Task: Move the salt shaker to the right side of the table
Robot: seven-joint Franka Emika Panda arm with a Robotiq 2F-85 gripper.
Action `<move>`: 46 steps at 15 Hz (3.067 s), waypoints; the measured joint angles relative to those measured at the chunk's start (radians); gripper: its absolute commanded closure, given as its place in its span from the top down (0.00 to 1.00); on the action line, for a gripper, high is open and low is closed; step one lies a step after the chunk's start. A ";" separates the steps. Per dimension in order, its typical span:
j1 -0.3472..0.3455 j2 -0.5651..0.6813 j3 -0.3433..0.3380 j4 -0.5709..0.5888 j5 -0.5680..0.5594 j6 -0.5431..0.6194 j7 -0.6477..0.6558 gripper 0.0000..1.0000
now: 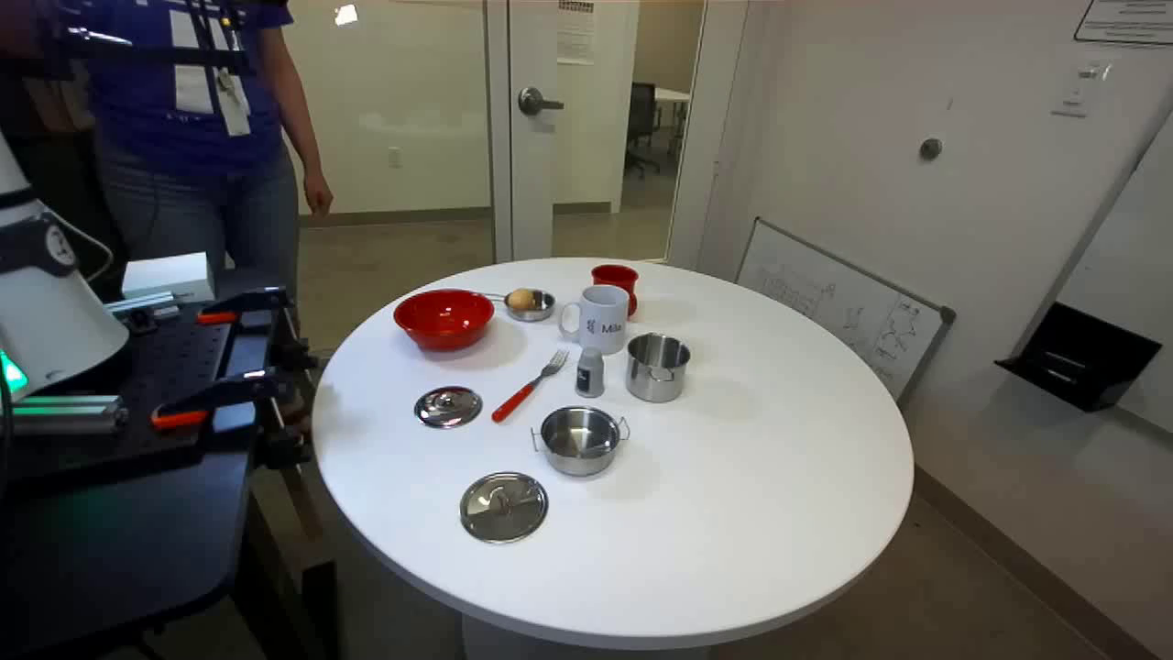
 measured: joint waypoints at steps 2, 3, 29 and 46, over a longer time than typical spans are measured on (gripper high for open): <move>0.000 0.000 0.000 0.000 0.000 0.000 0.000 1.00; 0.000 0.000 0.000 0.000 0.000 0.000 0.000 1.00; 0.017 0.021 0.006 0.000 -0.001 0.001 -0.005 1.00; 0.074 0.529 0.015 -0.012 -0.107 0.465 -0.142 1.00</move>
